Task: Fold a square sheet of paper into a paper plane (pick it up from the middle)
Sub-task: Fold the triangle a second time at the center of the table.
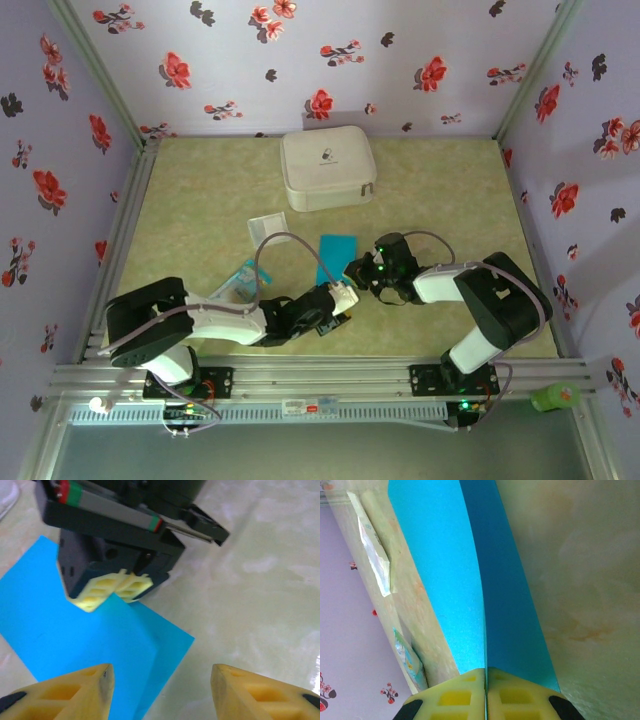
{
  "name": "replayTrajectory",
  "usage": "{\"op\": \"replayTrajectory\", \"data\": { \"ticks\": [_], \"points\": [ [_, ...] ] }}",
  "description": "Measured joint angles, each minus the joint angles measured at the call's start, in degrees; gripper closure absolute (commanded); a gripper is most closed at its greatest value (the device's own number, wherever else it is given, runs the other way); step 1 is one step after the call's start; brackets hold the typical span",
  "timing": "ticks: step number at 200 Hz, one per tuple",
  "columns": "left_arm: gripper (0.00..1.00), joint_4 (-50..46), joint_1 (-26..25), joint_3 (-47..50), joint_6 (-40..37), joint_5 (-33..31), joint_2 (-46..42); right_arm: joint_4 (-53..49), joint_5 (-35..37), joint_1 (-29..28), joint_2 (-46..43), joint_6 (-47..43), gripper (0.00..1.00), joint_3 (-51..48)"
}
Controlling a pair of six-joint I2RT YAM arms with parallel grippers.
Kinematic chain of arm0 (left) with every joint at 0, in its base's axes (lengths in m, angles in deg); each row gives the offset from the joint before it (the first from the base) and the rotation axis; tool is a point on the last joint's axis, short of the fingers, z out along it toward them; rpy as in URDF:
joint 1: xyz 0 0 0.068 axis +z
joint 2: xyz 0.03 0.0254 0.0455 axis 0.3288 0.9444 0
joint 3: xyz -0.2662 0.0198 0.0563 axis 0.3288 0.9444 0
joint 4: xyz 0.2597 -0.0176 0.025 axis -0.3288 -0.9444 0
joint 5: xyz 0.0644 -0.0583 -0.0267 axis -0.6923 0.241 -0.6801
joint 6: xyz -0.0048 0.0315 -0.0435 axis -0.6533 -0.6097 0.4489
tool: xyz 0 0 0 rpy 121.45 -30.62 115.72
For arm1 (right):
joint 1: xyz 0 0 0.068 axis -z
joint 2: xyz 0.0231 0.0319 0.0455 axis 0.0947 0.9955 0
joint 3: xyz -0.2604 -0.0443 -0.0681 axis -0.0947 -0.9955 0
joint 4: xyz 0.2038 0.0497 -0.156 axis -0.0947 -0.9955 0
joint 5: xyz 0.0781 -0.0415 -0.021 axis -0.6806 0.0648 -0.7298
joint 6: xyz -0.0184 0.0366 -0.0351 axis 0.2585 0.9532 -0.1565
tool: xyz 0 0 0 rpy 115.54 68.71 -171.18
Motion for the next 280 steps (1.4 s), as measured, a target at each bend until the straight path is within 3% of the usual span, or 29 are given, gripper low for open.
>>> {"op": "replayTrajectory", "data": {
  "ticks": [38, 119, 168, 280],
  "points": [
    [0.49, 2.16, -0.02, -0.66, -1.05, -3.61, 2.12, -0.31, 0.00, 0.00, -0.02, -0.02, 0.91, 0.04],
    [0.54, 3.52, -0.20, -2.64, -1.31, -4.98, 5.11, -1.64, 0.00, 0.00, -0.59, -0.46, 0.91, 0.68],
    [0.72, 4.26, -0.20, -4.09, -1.46, -6.56, 6.29, -2.71, -0.02, 0.00, -0.59, -1.11, 0.91, 0.98],
    [1.00, 1.64, -0.20, -5.44, -2.03, -7.41, 7.10, -4.11, 0.00, 0.00, -0.66, -1.55, 0.92, 1.05]
  ]
}}
